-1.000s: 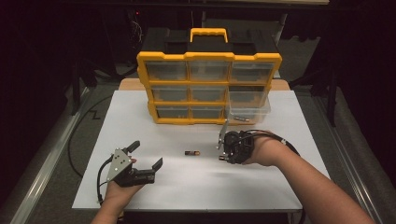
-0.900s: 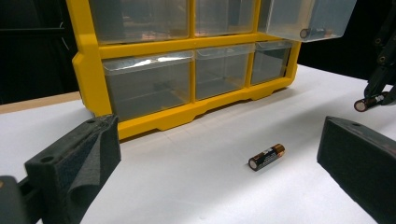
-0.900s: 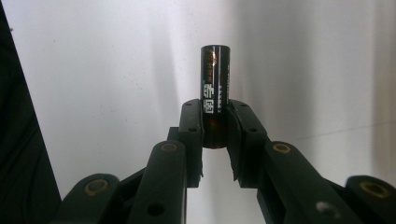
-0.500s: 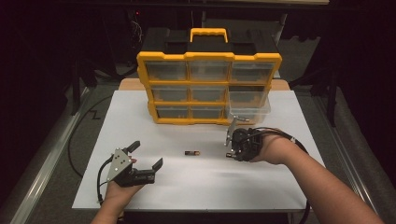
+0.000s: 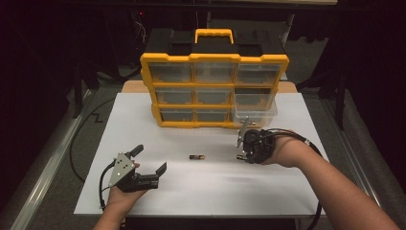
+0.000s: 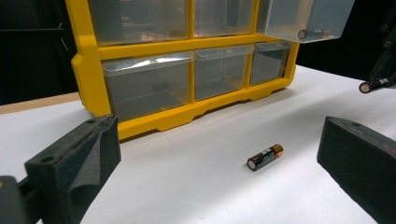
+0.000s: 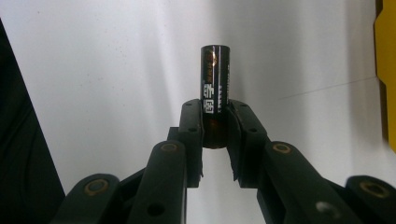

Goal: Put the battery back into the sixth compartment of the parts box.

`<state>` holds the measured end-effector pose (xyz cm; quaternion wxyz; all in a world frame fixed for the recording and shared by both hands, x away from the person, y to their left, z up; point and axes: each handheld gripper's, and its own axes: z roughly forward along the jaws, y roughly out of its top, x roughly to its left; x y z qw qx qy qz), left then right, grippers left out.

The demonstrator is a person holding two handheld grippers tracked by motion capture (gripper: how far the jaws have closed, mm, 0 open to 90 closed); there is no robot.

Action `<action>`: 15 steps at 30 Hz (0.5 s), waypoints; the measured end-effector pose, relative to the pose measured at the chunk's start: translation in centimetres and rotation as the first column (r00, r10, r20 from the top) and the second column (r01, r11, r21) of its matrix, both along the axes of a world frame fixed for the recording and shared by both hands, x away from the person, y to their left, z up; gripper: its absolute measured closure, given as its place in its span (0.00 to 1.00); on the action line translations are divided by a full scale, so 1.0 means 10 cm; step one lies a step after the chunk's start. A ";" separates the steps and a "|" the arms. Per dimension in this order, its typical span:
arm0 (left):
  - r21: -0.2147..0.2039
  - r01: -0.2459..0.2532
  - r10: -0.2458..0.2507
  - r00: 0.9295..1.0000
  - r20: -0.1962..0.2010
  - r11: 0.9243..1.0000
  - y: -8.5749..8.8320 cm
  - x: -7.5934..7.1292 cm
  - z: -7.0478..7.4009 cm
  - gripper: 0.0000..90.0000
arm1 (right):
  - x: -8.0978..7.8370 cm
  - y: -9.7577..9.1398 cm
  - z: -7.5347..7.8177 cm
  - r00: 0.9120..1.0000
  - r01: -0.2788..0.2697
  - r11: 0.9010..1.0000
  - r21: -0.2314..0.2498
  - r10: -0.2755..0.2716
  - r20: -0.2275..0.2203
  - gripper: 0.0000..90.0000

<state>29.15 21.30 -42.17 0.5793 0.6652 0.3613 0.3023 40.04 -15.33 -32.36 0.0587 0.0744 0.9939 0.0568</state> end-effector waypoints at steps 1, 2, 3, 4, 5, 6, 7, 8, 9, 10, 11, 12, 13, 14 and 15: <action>0.000 0.000 0.000 1.000 0.000 1.000 0.00 0.00 0.00 0.01 | 0.00 0.00 0.00 1.000 0.001 1.000 0.000 -0.001 -0.001 0.88; 0.000 0.000 0.000 1.000 -0.001 1.000 0.00 0.00 0.00 0.01 | 0.00 -0.01 0.01 1.000 0.005 1.000 -0.003 -0.005 -0.004 0.88; -0.001 0.000 0.000 1.000 -0.001 1.000 0.00 0.00 0.00 0.01 | 0.00 -0.01 0.01 1.000 0.012 1.000 -0.007 -0.012 -0.005 0.88; 0.000 0.001 -0.001 1.000 -0.001 1.000 0.00 0.00 0.00 0.01 | 0.00 -0.02 0.02 1.000 0.015 1.000 -0.008 -0.015 -0.008 0.88; 0.000 0.001 -0.001 1.000 0.000 1.000 0.00 0.00 0.00 0.01 | 0.00 -0.02 0.02 1.000 0.015 1.000 -0.006 -0.015 -0.009 0.88; 0.000 0.002 -0.002 1.000 0.000 1.000 0.00 0.00 0.00 0.01 | 0.01 -0.02 0.03 1.000 0.013 1.000 -0.007 -0.013 -0.008 0.88; -0.001 0.002 -0.002 1.000 0.000 1.000 0.00 0.00 0.00 0.01 | 0.01 -0.03 0.03 1.000 0.014 1.000 -0.006 -0.014 -0.009 0.88; -0.001 0.002 -0.002 1.000 0.000 1.000 0.00 0.00 0.00 0.01 | 0.01 -0.03 0.04 1.000 0.009 1.000 0.000 -0.009 -0.010 0.88; -0.001 0.002 -0.002 1.000 0.000 1.000 0.00 0.00 0.00 0.01 | 0.01 -0.03 0.04 1.000 0.009 1.000 -0.001 -0.009 -0.009 0.88; -0.001 0.002 -0.002 1.000 0.001 1.000 0.00 0.00 0.00 0.01 | 0.01 -0.04 0.05 1.000 0.011 1.000 -0.001 -0.011 -0.009 0.88; 0.000 0.003 -0.003 1.000 0.000 1.000 0.00 0.00 0.00 0.01 | 0.01 -0.04 0.06 1.000 0.012 1.000 -0.006 -0.012 -0.011 0.88; 0.000 0.003 -0.003 1.000 0.001 1.000 0.00 0.00 0.00 0.01 | 0.01 -0.04 0.08 1.000 0.015 1.000 -0.007 -0.015 -0.010 0.88; 0.000 0.004 -0.004 1.000 0.001 1.000 0.00 0.00 0.00 0.01 | 0.01 -0.04 0.09 1.000 0.015 1.000 -0.001 -0.015 -0.010 0.88; -0.001 0.002 -0.002 1.000 0.000 1.000 0.00 0.00 0.00 0.01 | 0.01 -0.04 0.10 1.000 0.012 1.000 -0.003 -0.012 -0.013 0.88; -0.001 0.002 -0.002 1.000 0.000 1.000 0.00 0.00 0.00 0.01 | 0.01 -0.04 0.12 1.000 0.016 1.000 -0.003 -0.016 -0.016 0.88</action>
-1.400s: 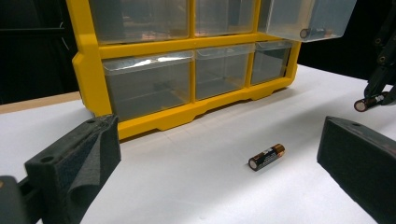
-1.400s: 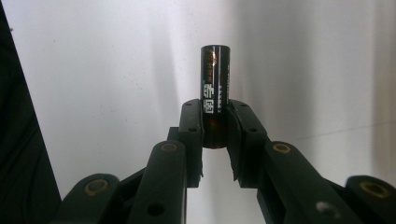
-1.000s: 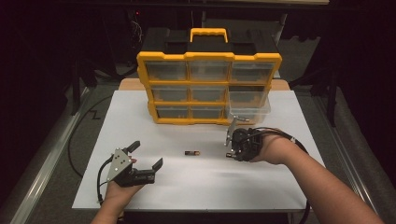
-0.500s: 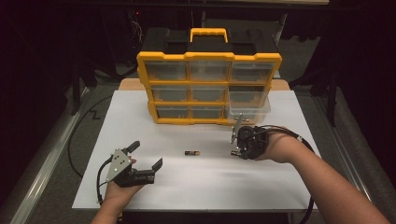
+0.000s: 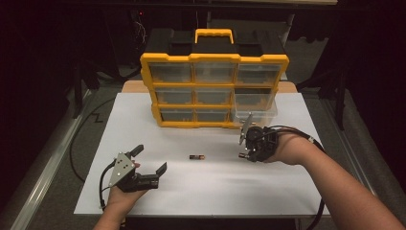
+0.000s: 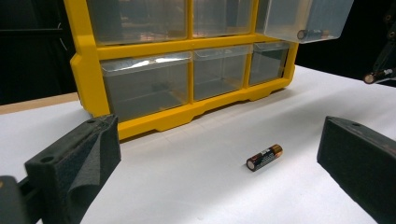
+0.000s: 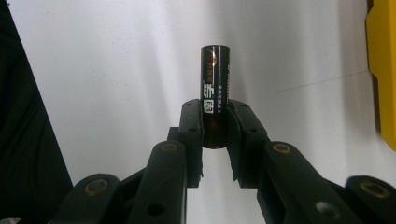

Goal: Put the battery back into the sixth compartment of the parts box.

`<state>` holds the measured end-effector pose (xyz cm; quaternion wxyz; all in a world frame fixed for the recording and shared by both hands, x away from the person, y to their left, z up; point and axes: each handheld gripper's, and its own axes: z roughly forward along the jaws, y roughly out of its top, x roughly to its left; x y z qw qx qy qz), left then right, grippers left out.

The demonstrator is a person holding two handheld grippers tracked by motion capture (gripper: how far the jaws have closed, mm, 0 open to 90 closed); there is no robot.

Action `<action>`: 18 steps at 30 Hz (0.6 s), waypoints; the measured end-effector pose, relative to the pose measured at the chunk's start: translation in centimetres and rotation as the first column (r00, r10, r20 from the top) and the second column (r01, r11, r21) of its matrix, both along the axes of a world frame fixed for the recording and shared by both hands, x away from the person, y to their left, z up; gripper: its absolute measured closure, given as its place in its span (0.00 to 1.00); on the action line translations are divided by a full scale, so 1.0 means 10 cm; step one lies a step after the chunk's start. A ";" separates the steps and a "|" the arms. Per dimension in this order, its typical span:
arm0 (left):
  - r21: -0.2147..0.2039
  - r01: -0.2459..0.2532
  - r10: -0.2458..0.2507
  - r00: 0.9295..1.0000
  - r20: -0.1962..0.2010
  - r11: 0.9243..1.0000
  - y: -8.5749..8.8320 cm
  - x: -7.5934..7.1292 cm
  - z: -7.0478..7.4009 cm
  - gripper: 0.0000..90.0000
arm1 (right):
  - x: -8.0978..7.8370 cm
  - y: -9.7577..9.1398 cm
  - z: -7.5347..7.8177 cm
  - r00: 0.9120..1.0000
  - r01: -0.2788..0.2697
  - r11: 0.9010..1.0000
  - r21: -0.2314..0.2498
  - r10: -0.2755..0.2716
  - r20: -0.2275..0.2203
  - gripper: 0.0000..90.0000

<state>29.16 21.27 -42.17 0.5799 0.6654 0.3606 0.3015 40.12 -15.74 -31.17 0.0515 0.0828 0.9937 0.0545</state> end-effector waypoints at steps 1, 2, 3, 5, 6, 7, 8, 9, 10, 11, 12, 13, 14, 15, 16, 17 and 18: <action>0.000 0.000 0.000 1.000 0.000 1.000 0.00 0.00 0.00 0.01 | 0.00 0.00 0.01 1.000 -0.001 1.000 0.001 0.001 0.001 0.88; -0.001 -0.001 0.001 1.000 0.000 1.000 0.00 0.00 0.00 0.01 | 0.00 0.00 0.02 1.000 -0.002 1.000 -0.001 0.002 0.002 0.88; -0.001 -0.001 0.001 1.000 0.000 1.000 0.00 0.00 0.00 0.01 | 0.00 0.00 0.04 1.000 0.002 1.000 -0.001 -0.002 -0.003 0.88; 0.004 -0.001 0.001 1.000 -0.004 1.000 0.00 0.00 0.00 0.01 | 0.00 0.00 0.07 1.000 -0.001 1.000 0.004 0.001 0.001 0.88; 0.002 0.000 0.000 1.000 -0.005 1.000 -0.01 0.00 -0.01 0.01 | 0.01 0.00 0.09 1.000 -0.001 1.000 0.016 0.001 0.000 0.88; 0.001 0.001 -0.001 1.000 -0.003 1.000 -0.01 0.01 -0.01 0.01 | 0.00 0.00 0.11 1.000 -0.001 1.000 0.013 0.001 -0.003 0.88; -0.001 -0.001 0.001 1.000 -0.001 1.000 -0.01 0.00 0.00 0.01 | 0.00 0.00 0.12 1.000 0.003 1.000 0.010 -0.003 -0.005 0.88; -0.002 -0.002 0.002 1.000 -0.002 1.000 -0.01 0.01 0.00 0.01 | 0.00 0.00 0.14 1.000 0.003 1.000 0.007 -0.003 -0.006 0.88; -0.001 -0.002 0.002 1.000 -0.003 1.000 -0.01 0.01 0.00 0.01 | 0.00 -0.01 0.15 1.000 0.006 1.000 0.008 -0.006 -0.004 0.88; 0.002 0.001 -0.001 1.000 -0.003 1.000 -0.01 0.01 0.00 0.01 | 0.00 -0.01 0.17 1.000 0.006 1.000 0.011 -0.006 -0.001 0.88; 0.001 0.003 -0.003 1.000 -0.001 1.000 -0.01 0.01 0.00 0.01 | 0.01 -0.02 0.20 1.000 0.001 1.000 0.006 -0.001 0.006 0.88; -0.001 0.002 -0.002 1.000 -0.001 1.000 -0.01 0.01 0.00 0.01 | 0.02 -0.03 0.21 1.000 0.004 1.000 0.019 -0.005 0.014 0.88; -0.003 0.000 0.000 1.000 -0.002 1.000 -0.01 0.01 0.00 0.01 | 0.03 -0.04 0.23 1.000 0.015 1.000 0.023 -0.015 0.011 0.88; -0.001 -0.001 0.001 1.000 -0.004 1.000 -0.01 0.01 -0.01 0.01 | 0.04 -0.04 0.25 1.000 0.012 1.000 0.023 -0.012 0.013 0.88; 0.004 -0.001 0.001 1.000 -0.004 1.000 -0.01 0.01 -0.01 0.01 | 0.04 -0.05 0.27 1.000 0.010 1.000 0.014 -0.010 0.012 0.88; 0.003 0.001 -0.001 1.000 -0.004 1.000 -0.01 0.01 -0.01 0.01 | 0.04 -0.05 0.28 1.000 0.014 1.000 0.014 -0.014 0.012 0.88; 0.002 0.000 0.000 1.000 -0.004 1.000 -0.01 0.01 -0.01 0.01 | 0.04 -0.05 0.30 1.000 0.005 1.000 0.016 -0.005 0.010 0.88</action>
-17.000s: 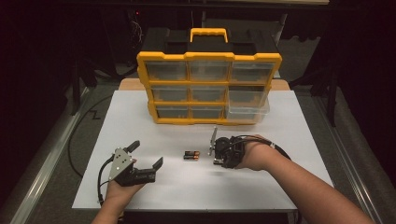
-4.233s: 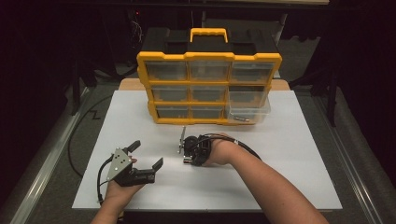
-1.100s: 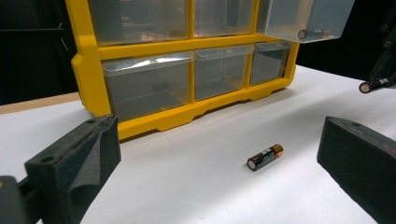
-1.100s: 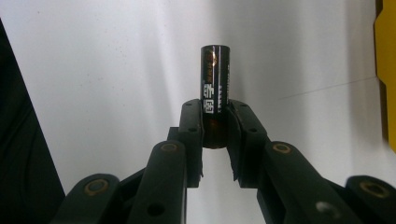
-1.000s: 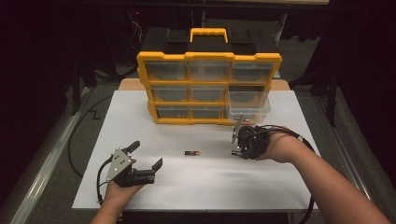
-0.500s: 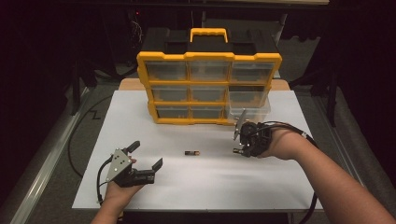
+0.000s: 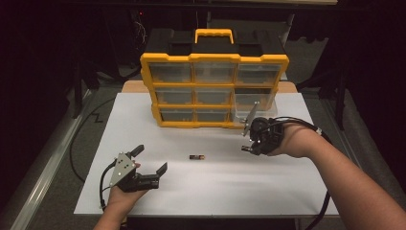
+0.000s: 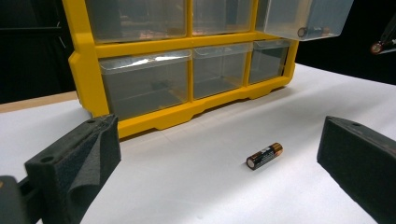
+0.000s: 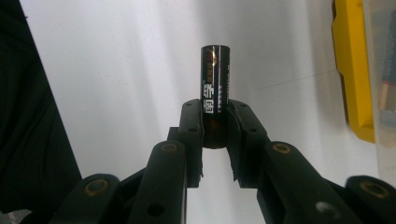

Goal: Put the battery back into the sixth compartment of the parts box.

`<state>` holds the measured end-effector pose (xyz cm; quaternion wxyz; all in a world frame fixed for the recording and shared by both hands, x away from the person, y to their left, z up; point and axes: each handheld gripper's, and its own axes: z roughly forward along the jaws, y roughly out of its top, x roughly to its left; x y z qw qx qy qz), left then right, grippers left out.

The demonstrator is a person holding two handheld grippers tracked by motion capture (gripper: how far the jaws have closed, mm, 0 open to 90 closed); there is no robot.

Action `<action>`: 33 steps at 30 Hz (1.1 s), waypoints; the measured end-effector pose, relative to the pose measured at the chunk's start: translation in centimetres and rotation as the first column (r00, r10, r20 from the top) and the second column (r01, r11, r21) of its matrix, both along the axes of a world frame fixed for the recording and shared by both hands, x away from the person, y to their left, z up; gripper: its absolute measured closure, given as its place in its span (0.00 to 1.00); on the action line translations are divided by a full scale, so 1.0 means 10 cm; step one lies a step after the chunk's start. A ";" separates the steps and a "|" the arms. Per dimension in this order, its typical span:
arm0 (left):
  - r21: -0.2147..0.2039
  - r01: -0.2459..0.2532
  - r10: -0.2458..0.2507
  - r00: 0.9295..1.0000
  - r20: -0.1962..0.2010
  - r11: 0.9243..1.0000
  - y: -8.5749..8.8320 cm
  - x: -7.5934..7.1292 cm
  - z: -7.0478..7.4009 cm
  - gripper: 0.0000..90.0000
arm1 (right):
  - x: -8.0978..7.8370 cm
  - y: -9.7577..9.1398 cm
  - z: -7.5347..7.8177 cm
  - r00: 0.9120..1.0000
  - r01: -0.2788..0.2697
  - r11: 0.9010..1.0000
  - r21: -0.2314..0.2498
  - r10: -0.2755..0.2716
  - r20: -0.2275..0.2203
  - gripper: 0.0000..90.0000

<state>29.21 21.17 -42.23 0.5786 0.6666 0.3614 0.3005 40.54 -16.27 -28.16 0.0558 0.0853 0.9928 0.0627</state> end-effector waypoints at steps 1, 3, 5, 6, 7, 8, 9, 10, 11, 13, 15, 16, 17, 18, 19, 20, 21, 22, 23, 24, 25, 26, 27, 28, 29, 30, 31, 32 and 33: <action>0.000 -0.001 0.001 1.000 -0.001 1.000 0.00 0.00 0.00 0.01 | 0.00 0.00 0.01 1.000 0.002 1.000 -0.002 -0.002 -0.001 0.88; 0.002 0.000 0.000 1.000 -0.001 1.000 0.00 0.00 0.00 0.01 | 0.00 -0.01 0.05 1.000 0.003 1.000 0.004 -0.003 0.001 0.88; 0.001 0.001 -0.001 1.000 -0.001 1.000 0.00 0.00 0.00 0.01 | 0.00 -0.02 0.09 1.000 0.009 1.000 0.003 -0.009 0.005 0.88; 0.001 0.001 -0.001 1.000 -0.001 1.000 0.00 0.00 0.00 0.01 | 0.01 -0.02 0.11 1.000 0.008 1.000 0.008 -0.008 0.004 0.88; 0.001 0.000 0.000 1.000 -0.001 1.000 0.00 0.00 0.00 0.01 | 0.01 -0.02 0.12 1.000 0.006 1.000 0.009 -0.007 0.005 0.88; 0.001 0.001 -0.001 1.000 -0.001 1.000 0.00 0.00 0.00 0.01 | 0.02 -0.02 0.14 1.000 -0.001 1.000 0.009 0.001 0.003 0.88; 0.001 0.000 0.000 1.000 0.000 1.000 0.00 0.00 0.00 0.01 | 0.02 -0.02 0.16 1.000 0.004 1.000 0.014 -0.004 0.002 0.88; 0.000 0.000 0.000 1.000 0.000 1.000 -0.01 0.00 0.00 0.01 | 0.02 -0.02 0.17 1.000 -0.002 1.000 0.017 0.002 0.003 0.88; 0.001 -0.001 0.001 1.000 -0.002 1.000 -0.01 0.00 0.00 0.01 | 0.03 -0.02 0.19 1.000 0.004 1.000 0.028 -0.004 0.002 0.88; 0.000 0.001 -0.001 1.000 -0.001 1.000 -0.01 0.00 0.00 0.01 | 0.04 -0.02 0.22 1.000 0.005 1.000 0.016 -0.006 0.006 0.88; -0.002 0.000 0.000 1.000 0.001 1.000 0.00 0.00 0.00 0.01 | 0.05 -0.01 0.25 1.000 0.005 1.000 0.017 -0.005 0.009 0.88; -0.002 -0.002 0.002 1.000 0.001 1.000 0.00 0.00 0.00 0.01 | 0.06 0.00 0.27 1.000 0.011 1.000 0.009 -0.011 0.011 0.88; -0.004 -0.002 0.002 1.000 0.000 1.000 0.00 0.00 0.00 0.01 | 0.07 0.00 0.28 1.000 0.007 1.000 0.016 -0.007 0.012 0.88; -0.006 -0.002 0.002 1.000 0.001 1.000 0.00 0.00 0.00 0.01 | 0.08 0.00 0.30 1.000 0.012 1.000 0.010 -0.012 0.013 0.88; -0.007 -0.002 0.002 1.000 0.002 1.000 0.00 0.00 0.00 0.01 | 0.09 0.01 0.32 1.000 0.011 1.000 0.010 -0.012 0.015 0.88; -0.006 -0.001 0.001 1.000 0.002 1.000 0.00 0.00 0.00 0.01 | 0.09 0.01 0.33 1.000 0.013 1.000 0.005 -0.013 0.015 0.88; -0.006 -0.001 0.001 1.000 0.002 1.000 0.00 0.00 0.00 0.01 | 0.10 0.01 0.34 1.000 0.010 1.000 0.011 -0.010 0.018 0.88; -0.006 0.000 0.000 1.000 0.002 1.000 0.00 0.00 0.00 0.01 | 0.11 0.02 0.37 1.000 0.019 1.000 0.002 -0.019 0.016 0.88; -0.006 0.000 0.000 1.000 0.003 1.000 0.00 0.00 0.00 0.01 | 0.12 0.02 0.37 1.000 0.010 1.000 0.010 -0.010 0.024 0.88; -0.007 -0.001 0.001 1.000 0.003 1.000 0.00 0.00 0.00 0.01 | 0.12 0.02 0.40 1.000 0.013 1.000 0.006 -0.014 0.025 0.88; -0.007 -0.001 0.001 1.000 0.003 1.000 0.00 0.00 0.00 0.01 | 0.12 0.02 0.41 1.000 0.018 1.000 0.007 -0.018 0.026 0.88; -0.007 0.000 0.000 1.000 0.003 1.000 0.00 0.00 0.00 0.01 | 0.13 0.02 0.44 0.999 0.017 1.000 0.006 -0.017 0.030 0.88; -0.007 0.000 0.000 1.000 0.003 1.000 0.00 0.00 0.00 0.01 | 0.13 0.02 0.45 0.999 0.013 1.000 0.003 -0.014 0.032 0.88; -0.007 0.001 -0.001 1.000 0.003 1.000 0.00 0.00 0.00 0.01 | 0.13 0.02 0.46 0.999 0.015 1.000 0.004 -0.015 0.035 0.88; -0.008 0.001 -0.001 1.000 0.003 1.000 0.00 0.00 0.00 0.01 | 0.13 0.02 0.48 0.999 0.017 1.000 0.004 -0.017 0.037 0.88; -0.008 0.001 -0.001 1.000 0.003 1.000 0.00 0.00 0.00 0.01 | 0.14 0.02 0.50 0.999 0.020 1.000 0.000 -0.020 0.042 0.88; -0.008 0.002 -0.002 1.000 0.003 1.000 0.00 0.00 0.00 0.01 | 0.14 0.02 0.52 0.999 0.017 1.000 0.001 -0.017 0.047 0.88; -0.004 0.005 -0.005 1.000 0.003 1.000 0.00 0.00 0.00 0.01 | 0.15 0.02 0.55 0.999 0.018 1.000 0.003 -0.018 0.048 0.88; -0.005 0.005 -0.005 1.000 0.003 1.000 0.00 0.00 0.00 0.01 | 0.16 0.02 0.57 0.998 0.025 1.000 0.006 -0.026 0.054 0.88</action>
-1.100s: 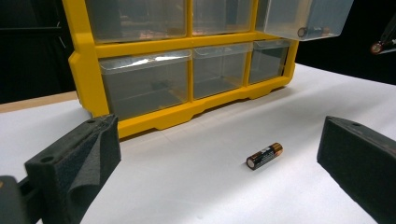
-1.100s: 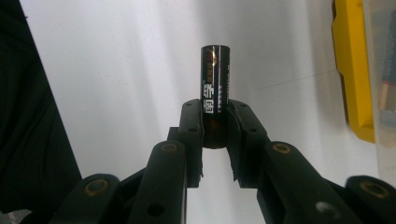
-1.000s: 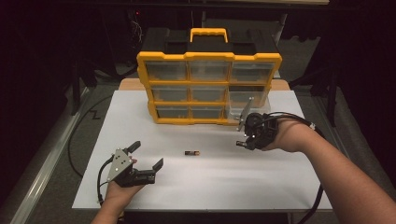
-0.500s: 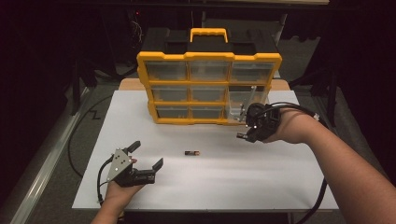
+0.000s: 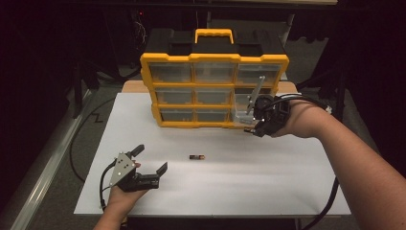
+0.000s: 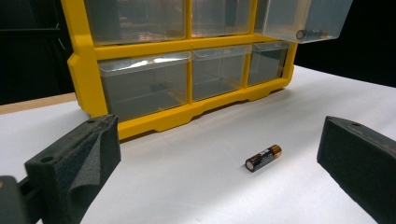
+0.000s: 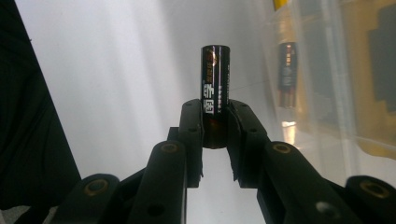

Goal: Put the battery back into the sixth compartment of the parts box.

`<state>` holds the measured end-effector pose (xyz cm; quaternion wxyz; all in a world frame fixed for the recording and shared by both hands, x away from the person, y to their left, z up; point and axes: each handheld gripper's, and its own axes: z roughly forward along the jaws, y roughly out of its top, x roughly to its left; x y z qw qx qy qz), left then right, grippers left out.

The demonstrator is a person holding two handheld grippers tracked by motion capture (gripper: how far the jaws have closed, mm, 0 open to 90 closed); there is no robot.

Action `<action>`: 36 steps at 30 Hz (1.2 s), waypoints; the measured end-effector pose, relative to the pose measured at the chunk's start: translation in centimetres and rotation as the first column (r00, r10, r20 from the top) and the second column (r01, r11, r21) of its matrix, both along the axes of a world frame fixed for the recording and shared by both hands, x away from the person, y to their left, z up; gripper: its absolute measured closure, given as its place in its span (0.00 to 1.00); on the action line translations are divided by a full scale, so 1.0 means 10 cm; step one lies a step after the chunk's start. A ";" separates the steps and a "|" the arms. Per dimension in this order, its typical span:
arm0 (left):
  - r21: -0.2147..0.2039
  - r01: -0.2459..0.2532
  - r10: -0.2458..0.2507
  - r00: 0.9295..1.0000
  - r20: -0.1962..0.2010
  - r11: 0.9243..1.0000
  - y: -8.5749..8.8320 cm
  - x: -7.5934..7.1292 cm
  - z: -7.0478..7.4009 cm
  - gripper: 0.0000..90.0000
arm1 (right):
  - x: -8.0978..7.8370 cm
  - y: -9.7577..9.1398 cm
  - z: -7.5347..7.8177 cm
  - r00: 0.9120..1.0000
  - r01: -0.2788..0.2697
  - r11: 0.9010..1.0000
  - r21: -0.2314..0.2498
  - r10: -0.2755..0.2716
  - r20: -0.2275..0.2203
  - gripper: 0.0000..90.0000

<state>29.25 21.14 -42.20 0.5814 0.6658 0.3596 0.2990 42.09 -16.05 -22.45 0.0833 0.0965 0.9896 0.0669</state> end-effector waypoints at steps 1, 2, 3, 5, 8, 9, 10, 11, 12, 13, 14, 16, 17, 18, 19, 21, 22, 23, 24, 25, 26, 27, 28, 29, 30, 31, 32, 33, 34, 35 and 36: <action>-0.001 0.000 0.000 1.000 0.000 1.000 0.00 0.00 0.00 0.01 | 0.01 0.00 0.01 1.000 -0.002 1.000 0.002 0.002 0.002 0.88; -0.003 -0.001 0.001 1.000 0.001 1.000 0.00 0.00 0.00 0.01 | 0.01 0.00 0.03 1.000 -0.001 1.000 -0.006 0.001 0.001 0.88; -0.004 -0.002 0.002 1.000 0.000 1.000 0.00 0.00 0.00 0.01 | 0.02 0.00 0.05 1.000 0.001 1.000 -0.005 -0.001 0.007 0.88; -0.004 -0.002 0.002 1.000 0.001 1.000 0.01 0.00 0.00 0.01 | 0.03 0.00 0.08 1.000 0.002 1.000 0.001 -0.002 0.006 0.88; -0.005 -0.002 0.002 1.000 0.000 1.000 0.01 0.01 0.00 0.01 | 0.06 0.01 0.14 1.000 0.004 1.000 -0.005 -0.004 0.019 0.88; -0.005 -0.002 0.002 1.000 0.000 1.000 0.01 0.01 0.00 0.01 | 0.06 0.02 0.16 1.000 0.006 1.000 -0.002 -0.006 0.024 0.88; -0.004 -0.002 0.002 1.000 0.001 1.000 0.01 0.00 0.00 0.01 | 0.07 0.02 0.18 1.000 0.003 1.000 -0.005 -0.003 0.024 0.88; -0.006 -0.002 0.002 1.000 0.002 1.000 0.00 0.00 0.00 0.01 | 0.08 0.03 0.19 1.000 0.009 1.000 -0.001 -0.009 0.025 0.88; -0.006 -0.002 0.002 1.000 0.002 1.000 0.01 0.00 0.00 0.01 | 0.09 0.03 0.20 1.000 0.010 1.000 0.006 -0.010 0.029 0.88; -0.007 -0.002 0.002 1.000 0.002 1.000 0.01 0.00 0.00 0.01 | 0.10 0.03 0.21 1.000 0.013 1.000 0.001 -0.013 0.028 0.88; -0.007 -0.002 0.002 1.000 0.002 1.000 0.01 0.00 0.00 0.01 | 0.11 0.03 0.22 0.999 0.014 1.000 0.004 -0.015 0.029 0.88; -0.006 -0.002 0.002 1.000 0.002 1.000 0.01 0.00 0.00 0.01 | 0.14 0.03 0.24 0.999 0.018 1.000 0.000 -0.018 0.032 0.88; -0.006 -0.001 0.001 1.000 0.002 1.000 0.01 0.00 0.00 0.01 | 0.15 0.03 0.25 0.999 0.025 1.000 0.000 -0.025 0.034 0.88; -0.006 -0.001 0.001 1.000 0.002 1.000 0.01 0.00 0.00 0.01 | 0.16 0.04 0.26 0.999 0.022 1.000 0.000 -0.022 0.039 0.88; -0.007 -0.001 0.001 1.000 0.002 1.000 0.01 0.00 0.00 0.01 | 0.17 0.04 0.27 0.999 0.025 1.000 -0.003 -0.025 0.037 0.88; -0.007 0.000 0.000 1.000 0.001 1.000 0.01 0.00 0.00 0.01 | 0.19 0.04 0.29 0.999 0.025 1.000 -0.004 -0.024 0.042 0.88; -0.007 0.000 0.000 1.000 0.001 1.000 0.01 0.00 0.00 0.01 | 0.19 0.05 0.29 0.999 0.028 1.000 -0.001 -0.028 0.044 0.88; -0.009 -0.001 0.001 1.000 0.001 1.000 0.01 0.00 0.00 0.01 | 0.21 0.05 0.29 0.999 0.027 1.000 0.000 -0.027 0.045 0.88; -0.009 0.000 0.000 1.000 0.002 1.000 0.01 0.00 0.00 0.01 | 0.22 0.05 0.29 0.999 0.031 0.999 0.007 -0.031 0.044 0.88; -0.008 0.000 0.000 1.000 0.001 1.000 0.01 0.00 0.00 0.01 | 0.23 0.05 0.29 0.998 0.031 1.000 0.000 -0.031 0.047 0.88; -0.008 0.000 0.000 1.000 0.001 1.000 0.01 0.00 0.00 0.01 | 0.24 0.06 0.29 0.998 0.033 0.999 -0.001 -0.033 0.048 0.88; -0.007 0.000 0.000 1.000 0.001 1.000 0.01 0.00 0.00 0.01 | 0.25 0.07 0.29 0.998 0.030 1.000 -0.005 -0.030 0.052 0.88; -0.007 0.000 0.000 1.000 0.001 1.000 0.01 0.00 0.00 0.01 | 0.26 0.07 0.30 0.998 0.030 1.000 -0.009 -0.029 0.051 0.88; -0.008 0.000 0.000 1.000 0.002 1.000 0.01 0.00 0.00 0.01 | 0.26 0.08 0.31 0.998 0.039 0.999 -0.008 -0.039 0.053 0.88; -0.009 0.000 0.000 1.000 0.001 1.000 0.01 0.00 0.00 0.01 | 0.28 0.08 0.31 0.998 0.036 0.999 -0.006 -0.036 0.056 0.88; -0.008 0.000 0.000 1.000 0.001 1.000 0.01 0.00 0.00 0.01 | 0.29 0.08 0.32 0.997 0.044 0.999 -0.011 -0.043 0.058 0.88; -0.009 0.001 -0.001 1.000 0.000 1.000 0.01 0.00 0.00 0.01 | 0.30 0.09 0.33 0.997 0.045 0.999 -0.014 -0.044 0.060 0.88; -0.008 0.001 -0.001 1.000 -0.001 1.000 0.01 0.00 0.00 0.01 | 0.31 0.09 0.33 0.997 0.040 0.999 -0.008 -0.039 0.061 0.88; -0.008 0.001 -0.001 1.000 -0.001 1.000 0.01 0.00 0.00 0.01 | 0.33 0.10 0.33 0.997 0.041 0.999 -0.008 -0.040 0.060 0.88; -0.010 0.001 -0.001 1.000 -0.001 1.000 0.01 0.00 0.00 0.01 | 0.34 0.10 0.34 0.997 0.042 0.999 -0.012 -0.042 0.060 0.88; -0.010 0.000 0.000 1.000 0.000 1.000 0.01 0.00 0.00 0.01 | 0.35 0.11 0.33 0.997 0.044 0.999 -0.012 -0.043 0.060 0.88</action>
